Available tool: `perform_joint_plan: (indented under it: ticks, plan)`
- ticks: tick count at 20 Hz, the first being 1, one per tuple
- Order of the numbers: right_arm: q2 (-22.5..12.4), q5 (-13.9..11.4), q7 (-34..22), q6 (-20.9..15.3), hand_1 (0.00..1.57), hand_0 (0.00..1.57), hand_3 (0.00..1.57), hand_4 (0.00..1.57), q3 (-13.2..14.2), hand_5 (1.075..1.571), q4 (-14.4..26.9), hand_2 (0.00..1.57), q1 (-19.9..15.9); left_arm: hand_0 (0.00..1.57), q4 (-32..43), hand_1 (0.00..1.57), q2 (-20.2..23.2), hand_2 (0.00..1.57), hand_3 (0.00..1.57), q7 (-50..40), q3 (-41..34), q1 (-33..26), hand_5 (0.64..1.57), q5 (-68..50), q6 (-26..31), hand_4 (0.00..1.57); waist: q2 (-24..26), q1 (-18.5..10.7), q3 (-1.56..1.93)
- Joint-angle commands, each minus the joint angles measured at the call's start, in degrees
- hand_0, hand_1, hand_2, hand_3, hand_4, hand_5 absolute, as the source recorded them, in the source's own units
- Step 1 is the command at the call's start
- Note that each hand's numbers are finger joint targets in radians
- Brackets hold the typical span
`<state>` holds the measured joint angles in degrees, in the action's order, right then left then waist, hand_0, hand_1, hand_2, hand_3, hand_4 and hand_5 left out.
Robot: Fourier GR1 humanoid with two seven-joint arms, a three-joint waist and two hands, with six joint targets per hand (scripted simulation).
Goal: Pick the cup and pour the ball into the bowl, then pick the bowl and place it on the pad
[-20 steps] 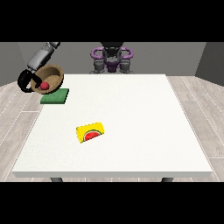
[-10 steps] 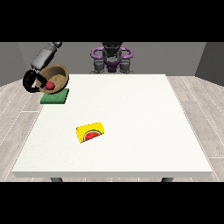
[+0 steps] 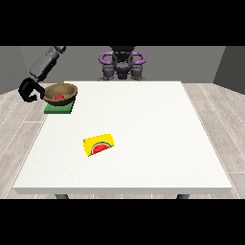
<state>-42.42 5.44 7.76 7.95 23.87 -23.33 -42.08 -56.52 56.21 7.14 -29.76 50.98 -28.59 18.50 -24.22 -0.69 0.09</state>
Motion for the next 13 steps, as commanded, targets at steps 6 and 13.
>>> perform_joint_plan:
  ticks: [6,13]
  plan:
    - [-4.1,1.5,1.2,-1.1,0.68,0.68,0.95,0.0,3.1,1.531,3.7,0.56,-2.5,0.0,-5.1,0.0,3.4,0.0,0.0,-6.2,-2.0,1.6,1.514,-5.2,0.2,0.0,-2.9,-1.9,0.05]
    - [-8.5,3.3,-7.8,4.5,0.13,0.13,0.38,0.0,3.0,1.467,1.0,0.28,-6.9,0.0,0.0,0.0,0.6,0.0,0.0,-1.5,-0.2,-1.7,1.515,-1.7,-0.4,0.0,2.2,0.8,-0.11]
